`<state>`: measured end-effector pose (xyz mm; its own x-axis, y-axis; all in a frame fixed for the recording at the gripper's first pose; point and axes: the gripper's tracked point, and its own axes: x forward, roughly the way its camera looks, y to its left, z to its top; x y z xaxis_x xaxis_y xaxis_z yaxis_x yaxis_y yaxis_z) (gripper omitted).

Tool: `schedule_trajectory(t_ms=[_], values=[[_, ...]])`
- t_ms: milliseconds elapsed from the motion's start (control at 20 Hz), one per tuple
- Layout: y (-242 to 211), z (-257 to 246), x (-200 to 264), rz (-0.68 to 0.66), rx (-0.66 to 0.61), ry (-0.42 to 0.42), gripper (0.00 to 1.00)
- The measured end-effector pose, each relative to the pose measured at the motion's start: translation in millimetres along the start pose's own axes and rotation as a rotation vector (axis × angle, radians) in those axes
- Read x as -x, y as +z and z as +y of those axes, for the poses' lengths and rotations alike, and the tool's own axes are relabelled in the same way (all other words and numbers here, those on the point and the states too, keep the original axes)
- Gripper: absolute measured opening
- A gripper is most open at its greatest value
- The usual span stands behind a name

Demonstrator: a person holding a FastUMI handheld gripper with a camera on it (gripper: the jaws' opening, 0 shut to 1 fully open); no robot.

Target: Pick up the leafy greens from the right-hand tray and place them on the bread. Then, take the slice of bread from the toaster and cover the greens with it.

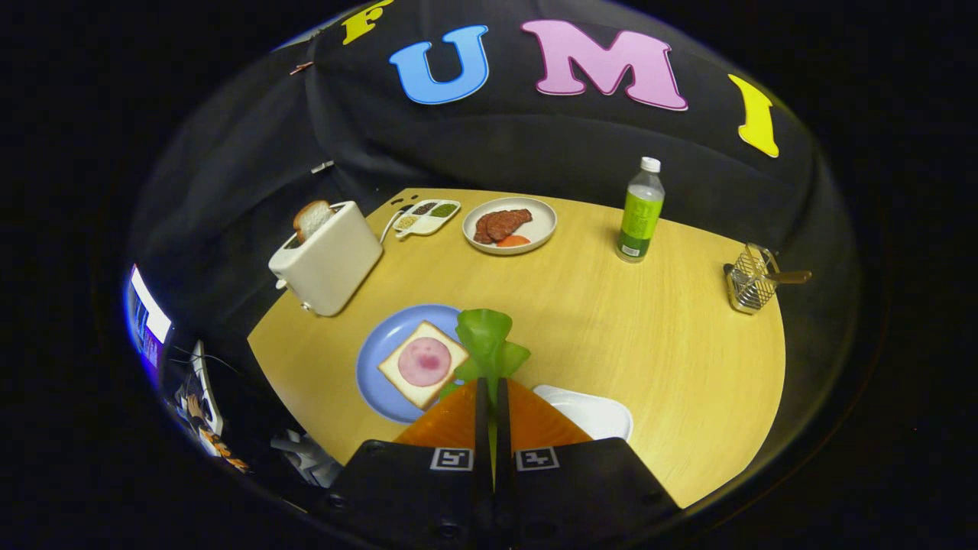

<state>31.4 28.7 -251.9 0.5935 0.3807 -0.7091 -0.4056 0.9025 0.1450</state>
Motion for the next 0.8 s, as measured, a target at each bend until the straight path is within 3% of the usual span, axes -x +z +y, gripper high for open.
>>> schedule_trajectory(t_ms=[350, 800], values=[[9.4, 60.2, -50.3, 0.054, 0.061, 0.042, 0.06], [-15.0, 92.2, -118.0, 0.16, 0.05, 0.062, 0.06]])
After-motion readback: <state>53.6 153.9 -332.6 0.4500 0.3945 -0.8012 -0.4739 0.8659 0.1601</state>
